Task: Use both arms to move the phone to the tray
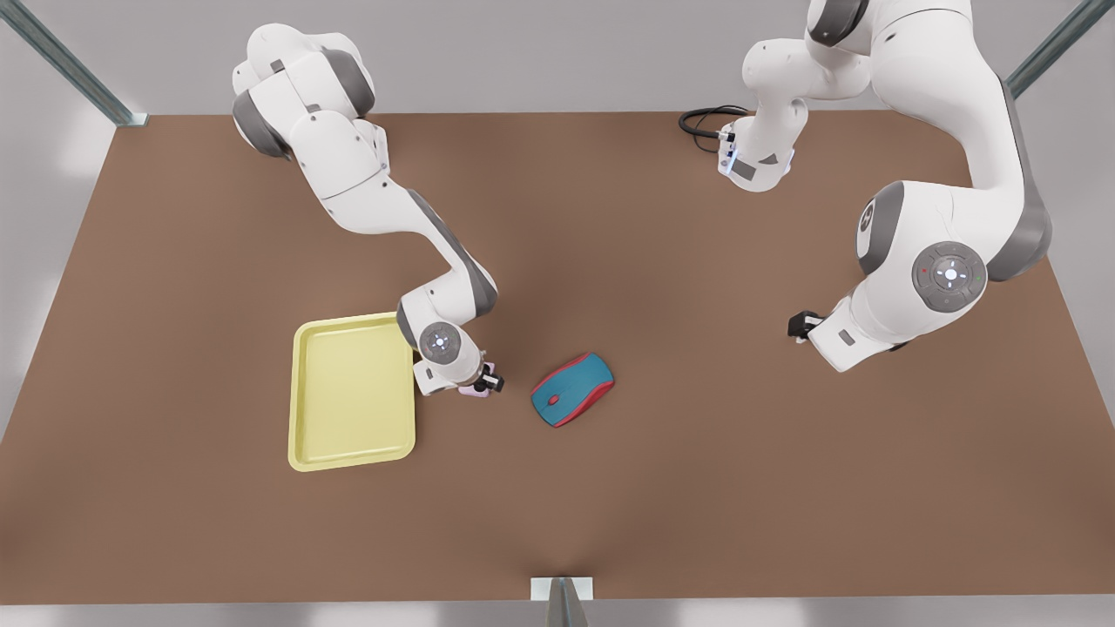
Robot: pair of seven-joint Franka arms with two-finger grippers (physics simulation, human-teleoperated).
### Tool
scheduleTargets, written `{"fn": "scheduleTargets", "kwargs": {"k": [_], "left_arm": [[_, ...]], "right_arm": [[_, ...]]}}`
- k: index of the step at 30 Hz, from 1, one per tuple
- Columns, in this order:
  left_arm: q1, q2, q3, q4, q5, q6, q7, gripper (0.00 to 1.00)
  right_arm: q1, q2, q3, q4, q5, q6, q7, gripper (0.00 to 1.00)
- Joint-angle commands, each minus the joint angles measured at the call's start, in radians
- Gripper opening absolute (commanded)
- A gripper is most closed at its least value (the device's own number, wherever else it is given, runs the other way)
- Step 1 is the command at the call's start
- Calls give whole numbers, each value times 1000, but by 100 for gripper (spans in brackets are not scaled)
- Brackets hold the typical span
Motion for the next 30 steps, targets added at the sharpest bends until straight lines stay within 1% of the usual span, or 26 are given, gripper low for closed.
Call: {"fn": "scheduleTargets", "kwargs": {"k": [1,2,5,7,8,10,14,15,16,17,19,20,21,23,24,26,27,28,30], "left_arm": [[0,-1,0,1,1,1,-2,100],[0,0,0,1,1,1,-2,100],[0,0,0,1,1,1,-2,100],[0,0,0,1,1,1,-2,100],[0,0,0,1,1,1,-2,100],[0,2,0,1,1,1,-2,100],[0,2,0,2,1,0,-4,100],[0,2,0,2,1,0,-4,100],[0,2,0,2,1,0,-4,100],[0,0,0,2,1,0,-4,100],[0,0,0,2,1,0,-10,100],[-1,0,0,2,1,0,-11,100],[0,0,0,2,1,0,-11,100],[0,0,0,2,1,0,-11,100],[-2,0,0,2,1,0,-11,100],[-2,2,0,2,1,0,-11,100],[0,2,0,2,1,0,-11,100],[-2,2,0,2,1,0,-11,100],[-2,0,0,2,1,0,-11,100]], "right_arm": [[0,1,0,-3,-1,14,43,87],[0,1,0,-3,-4,14,41,84],[0,4,0,-3,-6,14,37,83],[0,3,1,-2,-6,13,27,75],[0,1,0,-2,-6,10,27,74],[0,1,0,-2,-6,11,23,70],[-1,-22,0,-6,-6,-2,-3,69],[-10,-62,-2,-42,-4,-10,-55,69],[-20,-103,-33,-65,-4,-62,-132,69],[-46,-132,-34,-83,-6,-84,-169,69],[-113,-217,-37,-184,-4,-85,-318,69],[-131,-260,-63,-229,-6,-87,-391,69],[-179,-278,-68,-264,-4,-85,-491,69],[-188,-293,-144,-305,-3,-82,-637,69],[-210,-293,-164,-315,-1,-82,-701,69],[-257,-278,-164,-319,2,-72,-773,69],[-259,-269,-166,-321,5,-68,-773,80],[-262,-266,-164,-319,6,-62,-773,100],[-262,-267,-164,-318,6,-64,-772,100]]}}
